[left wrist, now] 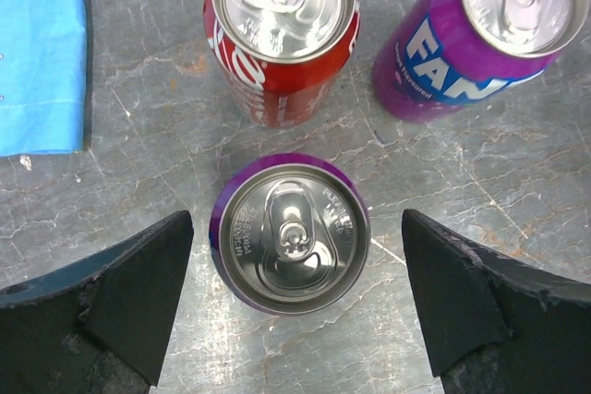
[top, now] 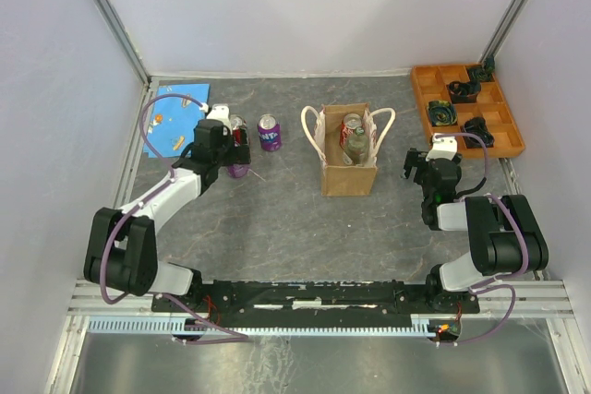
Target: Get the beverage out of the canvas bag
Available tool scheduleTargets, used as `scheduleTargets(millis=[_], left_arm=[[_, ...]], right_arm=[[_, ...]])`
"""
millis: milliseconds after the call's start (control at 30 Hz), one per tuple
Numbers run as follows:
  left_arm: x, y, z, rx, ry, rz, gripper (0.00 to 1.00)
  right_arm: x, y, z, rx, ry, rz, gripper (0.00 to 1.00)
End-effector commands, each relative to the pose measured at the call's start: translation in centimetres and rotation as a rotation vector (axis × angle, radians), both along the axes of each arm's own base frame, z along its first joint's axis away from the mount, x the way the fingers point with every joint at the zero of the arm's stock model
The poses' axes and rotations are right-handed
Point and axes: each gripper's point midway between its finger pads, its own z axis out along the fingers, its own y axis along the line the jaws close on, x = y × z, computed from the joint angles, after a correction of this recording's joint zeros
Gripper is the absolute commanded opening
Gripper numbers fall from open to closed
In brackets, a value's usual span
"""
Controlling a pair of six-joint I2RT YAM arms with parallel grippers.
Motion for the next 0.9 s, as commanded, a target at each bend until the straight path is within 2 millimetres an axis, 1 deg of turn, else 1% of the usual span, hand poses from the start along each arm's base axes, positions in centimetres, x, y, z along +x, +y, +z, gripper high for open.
scheduleTargets(millis=[0, 67, 133, 233, 267, 367, 433, 467, 533, 600, 633, 733, 800, 867], left_arm=[[1.8, -0.3, 6.1, -0.045, -0.141, 0.013, 0.99], [2.0, -0.3, 8.7, -0.055, -0.197, 0.007, 1.0], [1.9, -0.7, 11.9, -0.052, -0.267, -0.032, 0.98], [1.8, -2.1, 16.7, -0.063, -0.371, -0.134, 0.96], [1.8, -2.8, 18.7, -0.074, -0.413, -0.176, 0.95], [1.3, -5.8, 22.6, -0.133, -0.496, -0.319, 0.94], [0.8, -8.6, 24.5, -0.159, -0.536, -0.419, 0.93], [0.4, -10.3, 25.2, -0.158, -0.553, -0.473, 0.93], [-0.7, -15.0, 25.8, -0.13, -0.567, -0.602, 0.93], [-1.3, -19.0, 25.3, -0.067, -0.563, -0.719, 0.93], [-1.5, -20.9, 24.8, -0.056, -0.546, -0.764, 0.93], [-1.5, -25.4, 23.6, -0.077, -0.52, -0.88, 0.92], [-1.2, -27.7, 22.6, -0.091, -0.512, -0.933, 0.91], [-0.7, -29.2, 21.9, -0.101, -0.501, -0.964, 0.88]], right_arm=[[1.1, -0.1, 1.6, -0.006, -0.053, 0.001, 0.99], [1.1, -0.1, 1.6, -0.006, -0.054, 0.001, 0.99], [1.1, -0.1, 1.6, -0.007, -0.053, 0.002, 0.99], [1.1, -0.1, 1.6, -0.006, -0.053, 0.001, 0.99], [1.1, -0.1, 1.6, -0.006, -0.053, 0.001, 0.99], [1.1, -0.1, 1.6, -0.006, -0.053, 0.002, 0.99], [1.1, -0.1, 1.6, -0.006, -0.053, 0.002, 0.99], [1.1, -0.1, 1.6, -0.006, -0.053, 0.001, 0.99], [1.1, -0.1, 1.6, -0.006, -0.053, 0.001, 0.99], [1.1, -0.1, 1.6, -0.006, -0.053, 0.001, 0.99], [1.1, -0.1, 1.6, -0.007, -0.053, 0.002, 0.99], [1.1, -0.1, 1.6, -0.006, -0.053, 0.001, 0.99], [1.1, -0.1, 1.6, -0.006, -0.053, 0.001, 0.99], [1.1, -0.1, 1.6, -0.006, -0.053, 0.001, 0.99]])
